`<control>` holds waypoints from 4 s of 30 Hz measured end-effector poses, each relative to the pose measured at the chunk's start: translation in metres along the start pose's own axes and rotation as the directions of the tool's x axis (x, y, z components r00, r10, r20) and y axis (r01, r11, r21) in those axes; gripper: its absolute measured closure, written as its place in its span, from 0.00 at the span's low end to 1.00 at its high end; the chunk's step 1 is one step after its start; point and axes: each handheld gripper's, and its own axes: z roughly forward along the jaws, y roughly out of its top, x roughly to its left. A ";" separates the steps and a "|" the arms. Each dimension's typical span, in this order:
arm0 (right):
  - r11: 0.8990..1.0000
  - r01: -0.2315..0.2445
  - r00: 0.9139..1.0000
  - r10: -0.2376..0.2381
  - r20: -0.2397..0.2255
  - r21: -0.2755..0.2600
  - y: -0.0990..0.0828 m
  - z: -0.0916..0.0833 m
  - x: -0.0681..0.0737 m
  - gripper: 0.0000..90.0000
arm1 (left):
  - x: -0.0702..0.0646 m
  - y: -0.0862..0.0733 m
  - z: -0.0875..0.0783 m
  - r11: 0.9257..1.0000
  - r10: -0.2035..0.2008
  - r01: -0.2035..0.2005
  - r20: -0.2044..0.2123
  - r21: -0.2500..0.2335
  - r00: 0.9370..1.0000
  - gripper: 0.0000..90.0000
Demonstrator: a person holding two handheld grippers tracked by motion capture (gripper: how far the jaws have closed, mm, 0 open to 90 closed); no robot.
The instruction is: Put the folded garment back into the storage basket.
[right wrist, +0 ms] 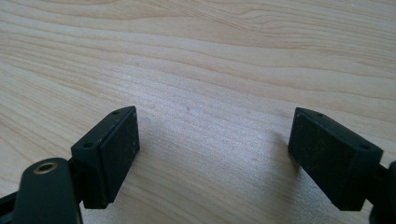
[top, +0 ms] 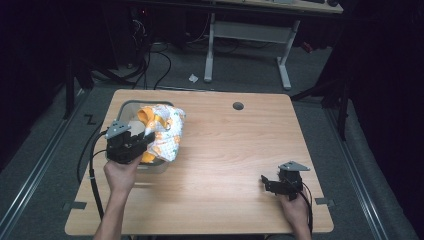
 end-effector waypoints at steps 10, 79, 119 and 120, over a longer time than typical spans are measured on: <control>1.000 0.000 1.000 0.000 0.000 0.000 0.000 0.000 0.000 0.18 | 0.012 -0.007 0.004 1.000 -0.025 0.025 -0.020 0.012 0.999 0.82; 1.000 0.002 1.000 -0.002 0.000 -0.001 0.000 0.000 0.000 0.18 | 0.053 -0.043 0.047 0.981 -0.076 0.101 -0.150 0.163 0.986 0.80; 1.000 0.000 1.000 0.000 0.000 0.000 0.000 0.000 0.000 0.18 | 0.049 -0.041 0.039 0.988 -0.079 0.101 -0.182 0.116 0.980 0.54; 1.000 0.000 1.000 0.000 0.000 0.000 0.000 0.000 0.000 0.18 | 0.049 -0.040 0.036 0.991 -0.079 0.098 -0.185 0.095 0.980 0.53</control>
